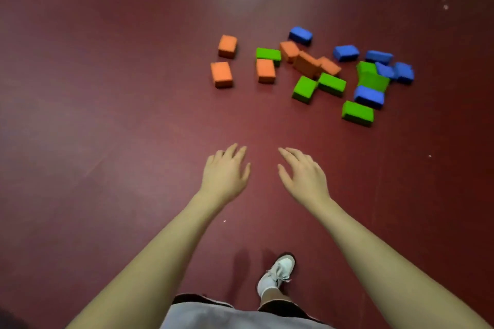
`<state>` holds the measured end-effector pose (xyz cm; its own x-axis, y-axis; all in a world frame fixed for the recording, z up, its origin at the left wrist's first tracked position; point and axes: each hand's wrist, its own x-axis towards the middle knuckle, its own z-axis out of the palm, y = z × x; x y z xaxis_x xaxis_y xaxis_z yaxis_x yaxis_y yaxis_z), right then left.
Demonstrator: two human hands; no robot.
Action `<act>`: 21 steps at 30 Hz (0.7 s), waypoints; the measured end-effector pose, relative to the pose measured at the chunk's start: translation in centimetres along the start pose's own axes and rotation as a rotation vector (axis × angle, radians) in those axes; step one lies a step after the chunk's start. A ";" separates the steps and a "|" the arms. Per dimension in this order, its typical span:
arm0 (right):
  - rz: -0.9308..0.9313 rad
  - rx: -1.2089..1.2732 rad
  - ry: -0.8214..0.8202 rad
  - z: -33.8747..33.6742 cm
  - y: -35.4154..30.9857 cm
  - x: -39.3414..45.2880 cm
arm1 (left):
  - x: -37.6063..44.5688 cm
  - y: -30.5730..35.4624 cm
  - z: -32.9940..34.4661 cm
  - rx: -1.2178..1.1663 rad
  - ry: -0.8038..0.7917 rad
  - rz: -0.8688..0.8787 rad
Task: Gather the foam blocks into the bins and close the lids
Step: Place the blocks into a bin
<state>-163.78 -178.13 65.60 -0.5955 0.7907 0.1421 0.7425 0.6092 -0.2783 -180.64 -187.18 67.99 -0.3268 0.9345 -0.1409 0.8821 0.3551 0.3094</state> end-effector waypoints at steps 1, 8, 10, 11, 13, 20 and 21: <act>0.029 0.001 0.018 -0.4 1.2 0.2 | 1.0 1.0 0.0 0.004 0.000 0.019; 0.243 -0.018 0.176 -4.9 15.5 2.4 | 12.0 14.5 1.1 0.065 -0.019 0.259; 0.279 -0.027 0.196 -6.2 19.1 3.7 | 15.1 18.2 1.4 0.084 -0.008 0.305; 0.289 -0.033 0.209 -6.8 20.9 4.3 | 16.4 20.0 1.6 0.091 0.000 0.324; 0.294 -0.044 0.229 -7.9 24.2 5.6 | 19.1 23.1 1.9 0.098 0.008 0.354; 0.338 -0.054 0.218 -9.3 33.4 11.3 | 28.3 30.2 3.0 0.122 -0.009 0.430; 0.350 -0.051 0.219 -9.4 34.5 12.5 | 30.0 30.9 3.0 0.125 -0.012 0.436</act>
<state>-142.72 -146.61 66.67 -0.2294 0.9413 0.2478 0.9059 0.2996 -0.2994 -162.16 -148.28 70.47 0.0881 0.9955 -0.0338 0.9708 -0.0782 0.2267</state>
